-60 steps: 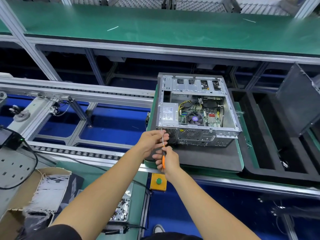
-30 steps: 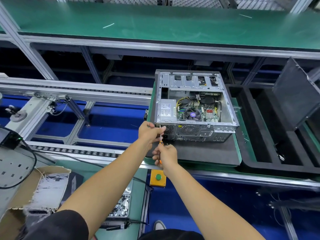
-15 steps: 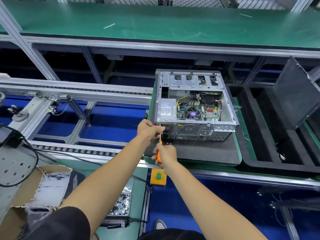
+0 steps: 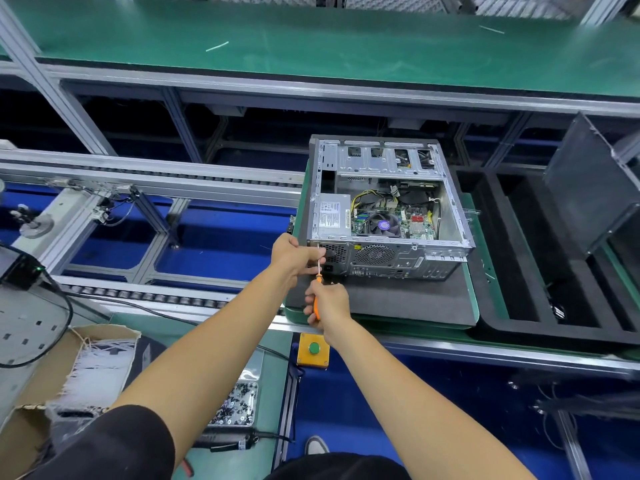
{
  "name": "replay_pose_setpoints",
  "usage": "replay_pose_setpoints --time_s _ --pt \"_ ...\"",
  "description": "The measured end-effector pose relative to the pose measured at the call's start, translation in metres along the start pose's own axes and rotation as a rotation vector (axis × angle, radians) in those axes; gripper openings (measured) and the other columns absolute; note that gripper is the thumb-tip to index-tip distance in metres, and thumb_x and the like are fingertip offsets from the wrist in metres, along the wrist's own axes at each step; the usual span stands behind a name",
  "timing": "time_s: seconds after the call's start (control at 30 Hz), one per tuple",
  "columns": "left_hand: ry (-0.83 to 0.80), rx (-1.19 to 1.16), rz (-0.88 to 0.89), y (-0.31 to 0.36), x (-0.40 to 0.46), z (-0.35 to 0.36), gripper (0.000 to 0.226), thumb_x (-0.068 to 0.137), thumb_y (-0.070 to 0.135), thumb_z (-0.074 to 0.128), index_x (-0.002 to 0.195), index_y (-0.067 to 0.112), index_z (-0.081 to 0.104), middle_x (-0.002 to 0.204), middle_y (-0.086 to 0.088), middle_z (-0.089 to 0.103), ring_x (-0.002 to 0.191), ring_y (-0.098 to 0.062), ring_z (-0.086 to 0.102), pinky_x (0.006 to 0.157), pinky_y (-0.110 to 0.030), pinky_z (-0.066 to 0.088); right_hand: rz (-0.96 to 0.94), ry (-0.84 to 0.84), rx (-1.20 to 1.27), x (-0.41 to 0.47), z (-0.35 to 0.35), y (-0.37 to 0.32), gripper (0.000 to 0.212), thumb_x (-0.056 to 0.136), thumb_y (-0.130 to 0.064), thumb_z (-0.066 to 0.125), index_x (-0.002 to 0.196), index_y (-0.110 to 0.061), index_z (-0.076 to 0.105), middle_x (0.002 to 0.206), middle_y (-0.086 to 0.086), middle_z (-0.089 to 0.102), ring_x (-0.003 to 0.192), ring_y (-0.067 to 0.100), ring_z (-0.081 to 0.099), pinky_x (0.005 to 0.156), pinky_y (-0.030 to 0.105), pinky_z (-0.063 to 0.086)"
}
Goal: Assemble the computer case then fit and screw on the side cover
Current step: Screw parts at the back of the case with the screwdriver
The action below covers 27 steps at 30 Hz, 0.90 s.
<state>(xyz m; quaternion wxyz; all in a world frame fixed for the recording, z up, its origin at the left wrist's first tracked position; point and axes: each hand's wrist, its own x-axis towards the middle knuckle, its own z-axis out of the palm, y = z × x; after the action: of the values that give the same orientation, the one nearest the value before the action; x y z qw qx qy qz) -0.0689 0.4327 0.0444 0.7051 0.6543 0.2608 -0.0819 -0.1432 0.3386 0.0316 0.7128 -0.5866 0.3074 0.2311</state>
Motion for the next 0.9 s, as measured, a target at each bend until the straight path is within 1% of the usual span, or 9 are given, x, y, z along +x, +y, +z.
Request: replay_pose_setpoints --time_s 0.13,0.2,0.3,0.4,0.53,0.6,0.7,0.8,0.9 --pt "0.008 -0.032 0.023 -0.003 0.0 0.002 0.059 0.078 -0.006 0.081 0.09 0.019 0.029 0.088 -0.021 0.075 0.069 -0.026 0.076 0.059 -0.037 0.062 -0.001 0.019 0.046 0.004 -0.002 0.0 0.017 0.097 -0.013 0.055 0.081 -0.009 0.06 0.06 0.01 0.066 0.042 0.017 0.055 0.041 0.021 0.035" --pt "-0.048 -0.05 0.008 -0.006 0.001 0.001 0.052 0.084 -0.001 0.079 0.093 0.018 0.031 0.093 -0.02 0.075 0.076 -0.026 0.076 0.061 -0.038 0.062 0.025 0.017 0.083 0.006 -0.002 -0.002 0.016 0.101 -0.016 0.05 0.088 -0.01 0.057 0.061 0.013 0.07 0.04 0.018 0.054 0.041 0.021 0.033" --pt "-0.194 -0.058 -0.044 -0.007 -0.003 0.001 0.038 0.097 -0.001 0.062 0.096 0.018 0.03 0.101 -0.019 0.076 0.091 -0.029 0.076 0.067 -0.043 0.064 0.097 -0.035 0.19 0.004 -0.003 -0.002 0.017 0.102 -0.018 0.049 0.092 -0.006 0.054 0.06 0.013 0.07 0.037 0.016 0.054 0.037 0.019 0.032" --pt "-0.137 -0.03 -0.04 -0.003 -0.003 0.002 0.043 0.095 -0.01 0.057 0.092 0.02 0.026 0.093 -0.02 0.076 0.084 -0.033 0.077 0.064 -0.042 0.063 0.142 -0.07 0.225 0.001 -0.002 -0.002 0.017 0.101 -0.02 0.049 0.093 -0.007 0.057 0.063 0.009 0.071 0.041 0.014 0.052 0.038 0.019 0.031" --pt "-0.057 -0.003 -0.024 -0.002 -0.004 0.006 0.048 0.091 -0.015 0.057 0.091 0.02 0.025 0.087 -0.02 0.076 0.078 -0.036 0.076 0.058 -0.04 0.061 0.035 0.05 0.035 0.0 0.0 0.006 0.012 0.09 -0.015 0.059 0.083 -0.006 0.065 0.069 0.009 0.066 0.044 0.015 0.053 0.04 0.021 0.034" --pt "-0.029 0.006 -0.011 -0.003 -0.004 0.007 0.049 0.091 -0.014 0.059 0.091 0.021 0.024 0.086 -0.02 0.076 0.078 -0.036 0.076 0.06 -0.041 0.062 -0.052 0.092 0.02 0.0 0.002 0.01 0.008 0.09 -0.011 0.061 0.086 -0.003 0.061 0.069 0.013 0.067 0.043 0.016 0.057 0.038 0.022 0.035" --pt "-0.03 -0.017 0.0 -0.005 -0.003 0.004 0.051 0.088 -0.011 0.067 0.093 0.02 0.026 0.089 -0.021 0.076 0.08 -0.037 0.076 0.062 -0.04 0.061 -0.037 0.023 0.153 0.0 0.005 0.009 0.005 0.095 -0.007 0.055 0.09 -0.007 0.052 0.06 0.015 0.063 0.041 0.019 0.052 0.036 0.022 0.029" --pt "-0.128 -0.068 -0.023 -0.007 -0.004 -0.003 0.045 0.091 -0.003 0.069 0.1 0.018 0.03 0.095 -0.019 0.077 0.089 -0.034 0.076 0.07 -0.039 0.064 0.085 -0.082 0.321 0.001 0.005 0.008 0.003 0.098 -0.008 0.051 0.096 -0.007 0.052 0.059 0.015 0.061 0.039 0.016 0.049 0.031 0.021 0.024" --pt "-0.326 -0.079 -0.079 -0.008 -0.007 -0.009 0.035 0.098 0.0 0.06 0.11 0.015 0.031 0.109 -0.02 0.075 0.1 -0.031 0.074 0.078 -0.04 0.063 0.173 -0.141 0.424 0.005 0.0 0.009 0.014 0.103 -0.015 0.049 0.093 -0.006 0.053 0.059 0.014 0.063 0.038 0.014 0.049 0.029 0.017 0.023"
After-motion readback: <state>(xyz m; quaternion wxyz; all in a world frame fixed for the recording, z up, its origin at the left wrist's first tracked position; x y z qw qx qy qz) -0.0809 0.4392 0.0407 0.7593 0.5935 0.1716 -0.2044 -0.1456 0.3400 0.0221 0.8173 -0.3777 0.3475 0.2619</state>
